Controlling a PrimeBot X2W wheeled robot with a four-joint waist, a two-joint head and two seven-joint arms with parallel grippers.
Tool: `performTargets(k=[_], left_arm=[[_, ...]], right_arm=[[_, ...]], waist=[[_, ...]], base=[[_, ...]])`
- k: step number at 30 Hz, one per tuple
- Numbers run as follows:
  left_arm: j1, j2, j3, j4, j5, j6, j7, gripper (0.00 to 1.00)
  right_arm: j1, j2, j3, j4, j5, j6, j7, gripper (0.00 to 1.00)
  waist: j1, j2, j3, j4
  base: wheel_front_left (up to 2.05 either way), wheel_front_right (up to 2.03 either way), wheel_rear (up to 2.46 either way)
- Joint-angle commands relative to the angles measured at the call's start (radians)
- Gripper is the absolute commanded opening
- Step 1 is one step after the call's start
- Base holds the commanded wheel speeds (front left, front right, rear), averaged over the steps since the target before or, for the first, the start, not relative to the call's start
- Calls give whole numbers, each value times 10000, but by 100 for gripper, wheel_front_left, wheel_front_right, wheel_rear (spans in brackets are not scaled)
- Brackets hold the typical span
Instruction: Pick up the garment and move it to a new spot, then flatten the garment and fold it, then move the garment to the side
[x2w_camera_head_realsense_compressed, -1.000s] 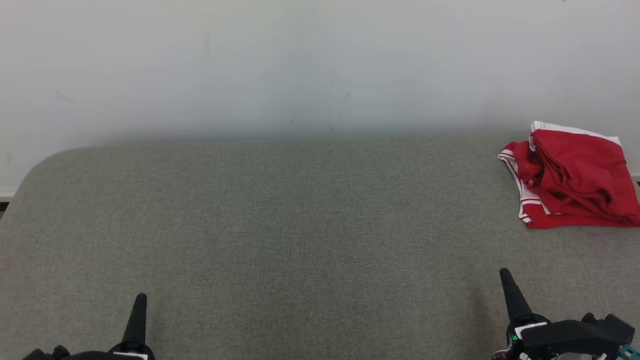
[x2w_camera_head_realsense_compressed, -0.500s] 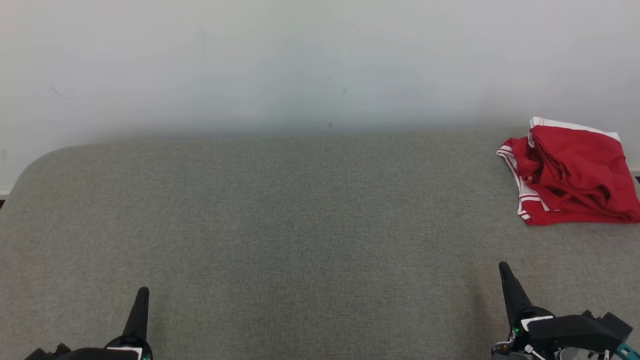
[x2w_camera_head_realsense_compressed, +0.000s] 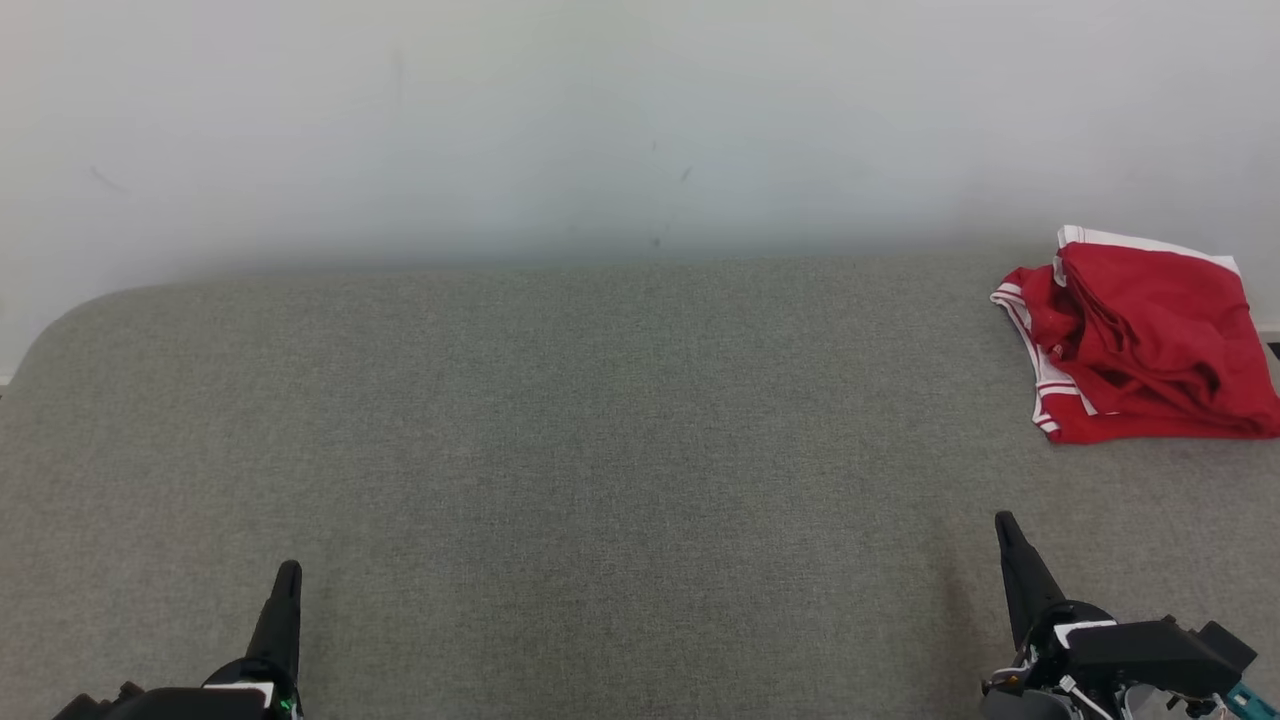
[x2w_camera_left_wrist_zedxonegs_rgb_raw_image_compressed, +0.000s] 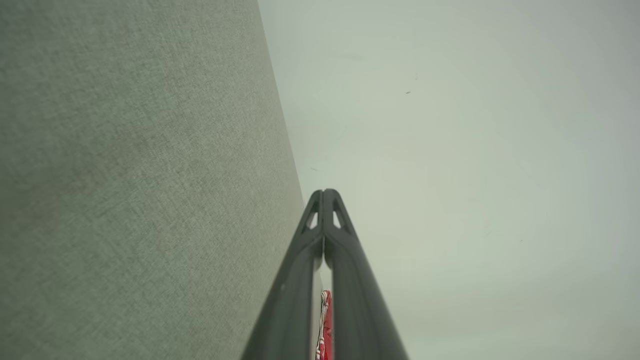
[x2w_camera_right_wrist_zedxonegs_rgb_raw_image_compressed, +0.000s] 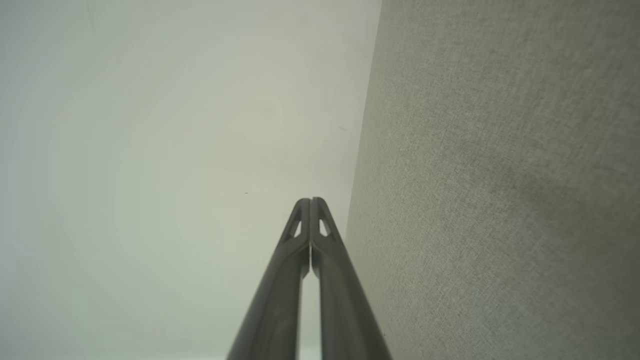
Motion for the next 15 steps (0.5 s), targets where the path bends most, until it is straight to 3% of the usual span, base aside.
performTargets(k=[1, 15], left_arm=[[-165, -45, 48, 10, -171, -88, 23, 0], [-293, -179, 163, 114, -898, -174, 176, 0]], right_arm=[[-107, 32, -14, -12, 190, 7, 62, 0], [-229, 49, -27, 32, 1024, 7, 183, 0]], waist=[[0, -1, 9, -5], [0, -1, 106, -56]], base=[[0, 0, 0], [0, 0, 0]])
